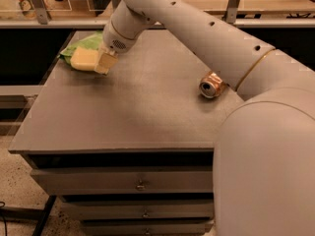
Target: Move sponge near green rice chip bag
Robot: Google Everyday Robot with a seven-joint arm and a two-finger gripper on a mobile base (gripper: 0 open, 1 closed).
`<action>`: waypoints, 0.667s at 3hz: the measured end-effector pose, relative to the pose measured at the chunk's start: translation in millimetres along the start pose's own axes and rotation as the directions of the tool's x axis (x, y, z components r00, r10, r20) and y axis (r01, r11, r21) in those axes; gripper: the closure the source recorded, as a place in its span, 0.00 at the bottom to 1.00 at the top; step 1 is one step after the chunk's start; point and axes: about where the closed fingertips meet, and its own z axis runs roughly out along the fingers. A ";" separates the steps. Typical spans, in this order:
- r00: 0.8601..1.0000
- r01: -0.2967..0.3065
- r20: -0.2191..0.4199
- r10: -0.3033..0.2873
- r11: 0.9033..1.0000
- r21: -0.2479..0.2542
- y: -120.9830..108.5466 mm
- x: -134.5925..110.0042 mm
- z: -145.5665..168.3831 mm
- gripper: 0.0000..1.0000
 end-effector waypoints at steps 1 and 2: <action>0.999 -0.035 0.022 0.034 0.999 0.018 0.5 12.4 -8.2 0.00; 0.999 -0.035 0.022 0.034 0.999 0.018 0.5 12.4 -8.1 0.00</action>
Offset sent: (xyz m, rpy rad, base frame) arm -0.0011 -0.0125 -0.0005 0.0281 0.0044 -0.0267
